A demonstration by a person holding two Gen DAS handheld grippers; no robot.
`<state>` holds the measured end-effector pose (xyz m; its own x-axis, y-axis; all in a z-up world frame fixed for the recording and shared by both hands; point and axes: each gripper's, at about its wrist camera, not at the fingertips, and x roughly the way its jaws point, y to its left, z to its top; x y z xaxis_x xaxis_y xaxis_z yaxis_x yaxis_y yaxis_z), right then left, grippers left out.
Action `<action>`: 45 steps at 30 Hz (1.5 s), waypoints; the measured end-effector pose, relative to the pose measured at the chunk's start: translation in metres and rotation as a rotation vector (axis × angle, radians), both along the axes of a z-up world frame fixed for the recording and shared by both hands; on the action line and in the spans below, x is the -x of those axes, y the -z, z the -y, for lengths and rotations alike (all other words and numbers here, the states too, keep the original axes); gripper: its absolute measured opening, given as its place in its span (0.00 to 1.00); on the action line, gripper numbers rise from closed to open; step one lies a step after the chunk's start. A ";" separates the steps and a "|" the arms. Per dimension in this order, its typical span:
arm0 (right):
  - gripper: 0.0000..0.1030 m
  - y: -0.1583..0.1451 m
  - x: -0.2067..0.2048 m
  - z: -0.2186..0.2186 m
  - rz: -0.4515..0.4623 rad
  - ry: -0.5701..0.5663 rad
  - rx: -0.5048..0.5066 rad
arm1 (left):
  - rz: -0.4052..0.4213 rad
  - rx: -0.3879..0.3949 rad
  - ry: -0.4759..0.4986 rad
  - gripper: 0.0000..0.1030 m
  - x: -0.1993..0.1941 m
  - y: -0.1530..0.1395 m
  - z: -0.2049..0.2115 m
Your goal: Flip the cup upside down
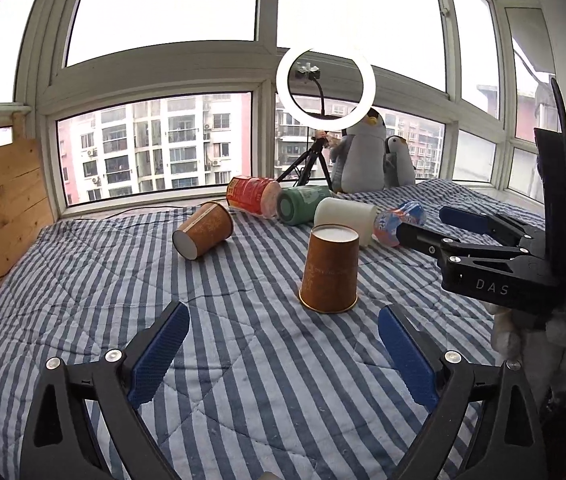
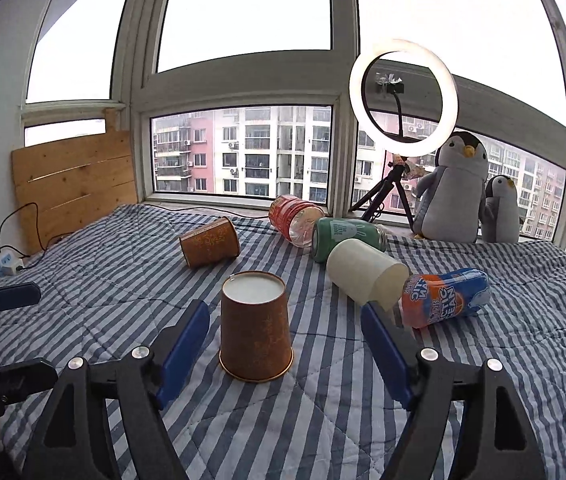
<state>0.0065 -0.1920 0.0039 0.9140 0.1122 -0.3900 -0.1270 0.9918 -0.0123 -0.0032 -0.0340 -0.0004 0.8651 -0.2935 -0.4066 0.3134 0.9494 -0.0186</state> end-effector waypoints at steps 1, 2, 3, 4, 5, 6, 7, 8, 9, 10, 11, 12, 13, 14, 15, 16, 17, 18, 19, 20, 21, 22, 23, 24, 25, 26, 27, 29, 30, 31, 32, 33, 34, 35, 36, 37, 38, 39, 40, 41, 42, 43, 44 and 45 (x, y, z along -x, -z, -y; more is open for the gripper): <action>0.73 -0.001 0.007 0.003 0.016 0.016 0.001 | 0.021 -0.002 -0.019 0.95 0.000 -0.001 0.003; 0.74 -0.001 0.012 0.005 0.031 0.021 -0.004 | 0.047 -0.002 -0.040 0.95 0.000 -0.002 0.005; 0.74 -0.001 0.017 0.007 0.046 0.035 -0.006 | 0.073 -0.003 -0.061 0.97 0.000 -0.002 0.007; 0.74 -0.001 0.021 0.009 0.061 0.047 -0.006 | 0.092 0.000 -0.075 0.99 0.000 -0.003 0.009; 0.75 -0.002 0.025 0.011 0.076 0.056 -0.008 | 0.110 0.009 -0.088 0.99 0.000 -0.004 0.009; 0.76 -0.002 0.029 0.014 0.089 0.063 -0.010 | 0.128 0.017 -0.101 0.99 0.000 -0.005 0.010; 0.77 -0.003 0.032 0.016 0.103 0.073 -0.011 | 0.151 0.023 -0.116 0.99 0.001 -0.006 0.011; 0.77 -0.003 0.034 0.019 0.119 0.082 -0.015 | 0.171 0.027 -0.132 0.99 0.001 -0.006 0.012; 0.77 -0.003 0.036 0.022 0.131 0.091 -0.022 | 0.187 0.037 -0.143 0.99 0.001 -0.006 0.012; 0.77 -0.004 0.038 0.024 0.140 0.099 -0.026 | 0.196 0.049 -0.150 0.99 0.001 -0.006 0.012; 0.77 -0.003 0.040 0.027 0.152 0.105 -0.033 | 0.204 0.058 -0.156 0.99 0.000 -0.005 0.011; 0.77 -0.003 0.042 0.029 0.168 0.117 -0.040 | 0.214 0.059 -0.163 0.99 -0.001 -0.004 0.011; 0.77 -0.003 0.043 0.031 0.184 0.131 -0.041 | 0.223 0.056 -0.173 0.99 -0.002 -0.003 0.012; 0.77 -0.003 0.045 0.032 0.199 0.141 -0.040 | 0.228 0.053 -0.179 0.99 -0.003 -0.001 0.012; 0.77 -0.003 0.046 0.032 0.211 0.144 -0.040 | 0.230 0.055 -0.180 0.99 -0.004 0.001 0.012; 0.77 -0.002 0.046 0.033 0.219 0.146 -0.040 | 0.230 0.058 -0.179 0.99 -0.005 0.002 0.012; 0.77 -0.002 0.048 0.034 0.230 0.153 -0.041 | 0.231 0.056 -0.181 0.99 -0.006 0.002 0.012; 0.77 -0.001 0.048 0.034 0.239 0.157 -0.043 | 0.233 0.057 -0.185 0.99 -0.006 0.003 0.012; 0.77 0.000 0.049 0.034 0.246 0.162 -0.044 | 0.240 0.060 -0.191 0.99 -0.005 0.003 0.011; 0.77 0.000 0.049 0.034 0.252 0.165 -0.045 | 0.246 0.060 -0.195 0.99 -0.004 0.003 0.011; 0.77 0.001 0.050 0.035 0.257 0.166 -0.050 | 0.250 0.060 -0.196 0.99 -0.004 0.003 0.011; 0.77 0.001 0.051 0.036 0.264 0.168 -0.054 | 0.253 0.055 -0.202 0.99 -0.003 0.003 0.012; 0.77 0.001 0.053 0.036 0.271 0.172 -0.054 | 0.257 0.051 -0.207 0.99 -0.003 0.004 0.012; 0.77 0.002 0.054 0.037 0.278 0.177 -0.056 | 0.259 0.048 -0.206 0.99 -0.002 0.004 0.013; 0.78 0.002 0.055 0.037 0.283 0.180 -0.057 | 0.263 0.043 -0.211 0.99 -0.001 0.004 0.013; 0.78 0.002 0.056 0.037 0.289 0.181 -0.057 | 0.267 0.040 -0.213 0.99 -0.001 0.004 0.014; 0.78 0.002 0.058 0.037 0.296 0.182 -0.056 | 0.268 0.037 -0.214 0.99 -0.001 0.004 0.014; 0.78 0.003 0.061 0.036 0.309 0.189 -0.053 | 0.270 0.033 -0.219 0.99 0.000 0.005 0.015; 0.79 0.003 0.063 0.036 0.320 0.194 -0.051 | 0.270 0.032 -0.220 0.99 0.000 0.005 0.015; 0.81 0.003 0.065 0.036 0.327 0.195 -0.051 | 0.270 0.031 -0.223 0.99 0.000 0.005 0.015; 0.84 0.002 0.067 0.035 0.336 0.194 -0.051 | 0.270 0.031 -0.229 0.99 0.000 0.005 0.015; 0.85 0.002 0.068 0.035 0.342 0.194 -0.050 | 0.270 0.031 -0.233 0.99 0.000 0.005 0.015; 0.85 0.003 0.069 0.035 0.346 0.193 -0.048 | 0.270 0.031 -0.239 0.99 0.000 0.005 0.014; 0.86 0.003 0.069 0.034 0.347 0.190 -0.045 | 0.270 0.031 -0.244 0.99 0.000 0.005 0.014; 0.86 0.003 0.068 0.033 0.346 0.189 -0.042 | 0.269 0.032 -0.247 0.99 0.000 0.005 0.013; 0.86 0.003 0.068 0.033 0.346 0.190 -0.040 | 0.268 0.032 -0.250 0.99 0.000 0.005 0.013; 0.86 0.003 0.068 0.033 0.346 0.191 -0.041 | 0.267 0.032 -0.253 0.99 0.000 0.005 0.013; 0.87 0.003 0.068 0.034 0.345 0.192 -0.045 | 0.268 0.031 -0.256 0.99 0.000 0.005 0.013; 0.90 0.004 0.068 0.035 0.343 0.191 -0.049 | 0.271 0.030 -0.260 0.99 0.000 0.005 0.013; 0.92 0.004 0.067 0.036 0.342 0.192 -0.054 | 0.272 0.030 -0.262 0.99 0.000 0.005 0.013; 0.92 0.004 0.067 0.037 0.341 0.192 -0.059 | 0.274 0.030 -0.264 0.99 0.001 0.005 0.012; 0.93 0.004 0.068 0.038 0.343 0.194 -0.063 | 0.276 0.030 -0.266 0.99 0.001 0.005 0.012; 0.94 0.004 0.069 0.038 0.346 0.197 -0.066 | 0.277 0.032 -0.268 0.99 0.001 0.005 0.012; 0.95 0.004 0.069 0.038 0.348 0.198 -0.067 | 0.277 0.034 -0.271 0.99 0.001 0.005 0.011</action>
